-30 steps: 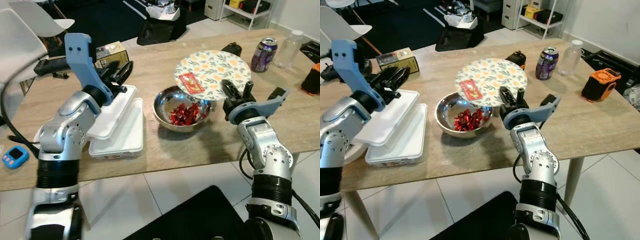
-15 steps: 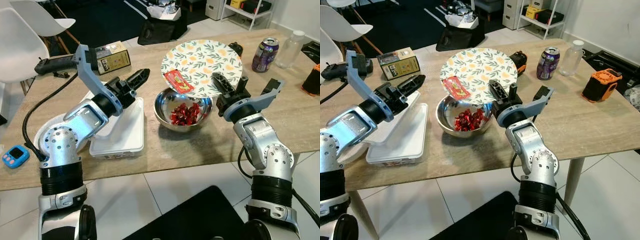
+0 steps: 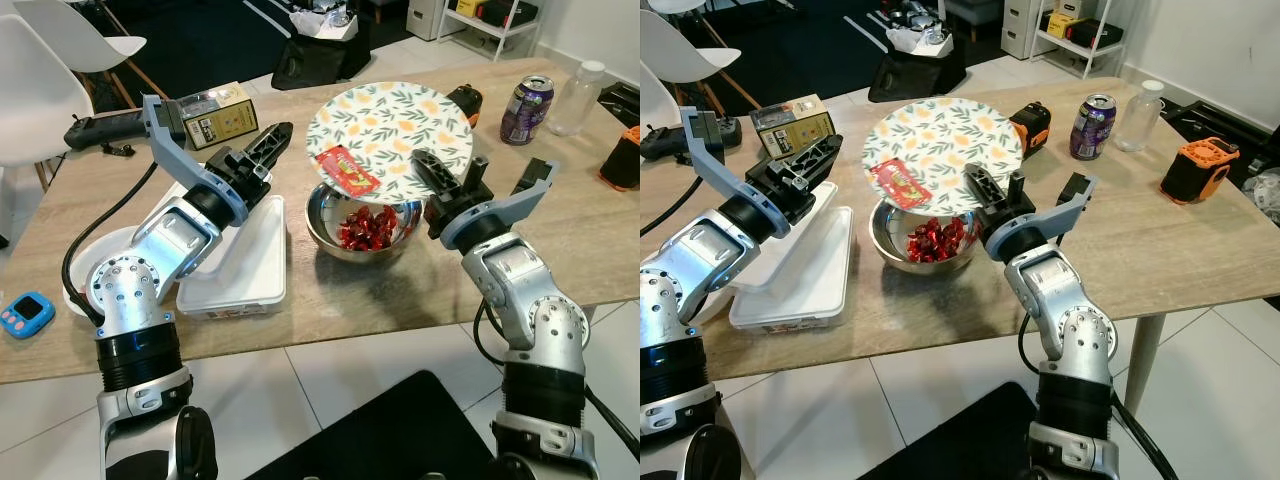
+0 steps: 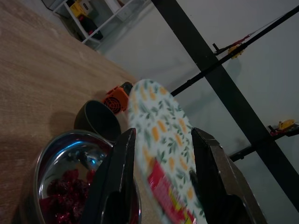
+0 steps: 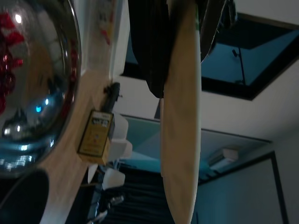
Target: Restocking fridge
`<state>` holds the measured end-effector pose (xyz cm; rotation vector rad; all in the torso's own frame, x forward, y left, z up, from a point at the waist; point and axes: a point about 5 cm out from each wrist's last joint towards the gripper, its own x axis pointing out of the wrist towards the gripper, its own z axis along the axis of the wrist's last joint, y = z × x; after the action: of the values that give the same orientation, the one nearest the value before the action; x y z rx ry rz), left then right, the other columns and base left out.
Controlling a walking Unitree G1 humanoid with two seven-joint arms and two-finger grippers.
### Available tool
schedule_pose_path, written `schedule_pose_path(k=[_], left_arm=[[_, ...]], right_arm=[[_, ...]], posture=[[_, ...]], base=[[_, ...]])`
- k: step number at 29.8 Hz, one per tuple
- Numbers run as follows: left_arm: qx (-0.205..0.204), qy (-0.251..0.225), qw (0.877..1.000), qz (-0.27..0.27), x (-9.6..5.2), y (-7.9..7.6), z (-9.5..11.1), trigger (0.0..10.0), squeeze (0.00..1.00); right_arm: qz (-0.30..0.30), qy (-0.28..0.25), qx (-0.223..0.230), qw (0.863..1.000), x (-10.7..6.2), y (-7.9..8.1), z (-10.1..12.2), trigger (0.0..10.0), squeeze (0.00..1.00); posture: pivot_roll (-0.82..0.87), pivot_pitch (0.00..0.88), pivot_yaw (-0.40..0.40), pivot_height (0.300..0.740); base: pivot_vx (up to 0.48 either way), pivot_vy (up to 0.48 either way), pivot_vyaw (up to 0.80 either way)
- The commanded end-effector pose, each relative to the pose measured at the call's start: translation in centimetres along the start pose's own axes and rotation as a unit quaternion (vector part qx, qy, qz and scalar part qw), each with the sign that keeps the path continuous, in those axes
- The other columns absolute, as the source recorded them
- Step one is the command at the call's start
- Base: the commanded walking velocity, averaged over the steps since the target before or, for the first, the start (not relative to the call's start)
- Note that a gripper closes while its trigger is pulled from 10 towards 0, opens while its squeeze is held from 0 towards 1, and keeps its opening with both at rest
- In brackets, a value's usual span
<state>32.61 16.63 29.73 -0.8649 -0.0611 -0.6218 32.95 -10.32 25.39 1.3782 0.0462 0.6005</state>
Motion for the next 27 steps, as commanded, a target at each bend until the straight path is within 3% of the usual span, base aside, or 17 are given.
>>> schedule_pose_path(k=[1, 10, 19, 20, 23, 24, 25, 27], left_arm=[[-0.011, 0.002, 1.0, 0.001, 0.1, 0.0, 0.0, 10.0, 0.0], [-0.03, 0.021, 0.999, 0.02, 0.4, 0.9, -1.1, 10.0, 0.0], [-0.028, 0.021, 0.999, 0.017, 0.4, 0.5, -0.9, 10.0, 0.0], [-0.027, 0.02, 0.999, 0.013, 0.3, 0.3, -0.7, 8.8, 0.0], [-0.026, 0.018, 0.999, 0.011, 0.2, 0.2, -0.6, 8.8, 0.0], [-0.024, 0.017, 0.999, 0.014, 0.3, 0.2, -0.6, 3.4, 0.0], [-0.023, 0.015, 0.999, 0.016, 0.3, 0.2, -0.5, 0.0, 0.0], [-0.022, 0.013, 1.0, 0.016, 0.3, 0.2, -0.4, 0.0, 0.0]], right_arm=[[0.023, 0.022, 0.079, 0.996, 0.1, 0.2, -3.5, 10.0, 0.0], [0.043, 0.05, 0.109, 0.992, -0.3, 1.2, -4.8, 10.0, 0.0], [0.081, 0.064, 0.115, 0.988, -0.6, 2.4, -5.2, 10.0, 0.0], [0.094, 0.071, 0.116, 0.986, -0.9, 2.7, -5.3, 10.0, 0.0], [0.1, 0.076, 0.114, 0.986, -1.1, 2.9, -5.4, 10.0, 0.0], [0.092, 0.076, 0.113, 0.986, -1.0, 2.7, -5.5, 10.0, 0.0], [0.086, 0.076, 0.113, 0.987, -1.0, 2.6, -5.6, 10.0, 0.0], [0.08, 0.076, 0.112, 0.988, -1.0, 2.4, -5.6, 10.0, 0.0]], posture=[[0.04, 0.16, 0.039, 0.737], [0.03, 0.16, 0.043, 0.737], [0.04, 0.165, 0.045, 0.737], [0.04, 0.167, 0.045, 0.737], [0.04, 0.168, 0.045, 0.737], [0.04, 0.168, 0.045, 0.737], [0.04, 0.168, 0.045, 0.737], [0.04, 0.168, 0.045, 0.737]], base=[[0.0, 0.0, 0.0], [0.0, 0.0, 0.0], [0.0, 0.0, 0.0], [0.0, 0.0, 0.0], [0.0, 0.0, 0.0], [0.0, 0.0, 0.0], [0.0, 0.0, 0.0], [0.0, 0.0, 0.0]])
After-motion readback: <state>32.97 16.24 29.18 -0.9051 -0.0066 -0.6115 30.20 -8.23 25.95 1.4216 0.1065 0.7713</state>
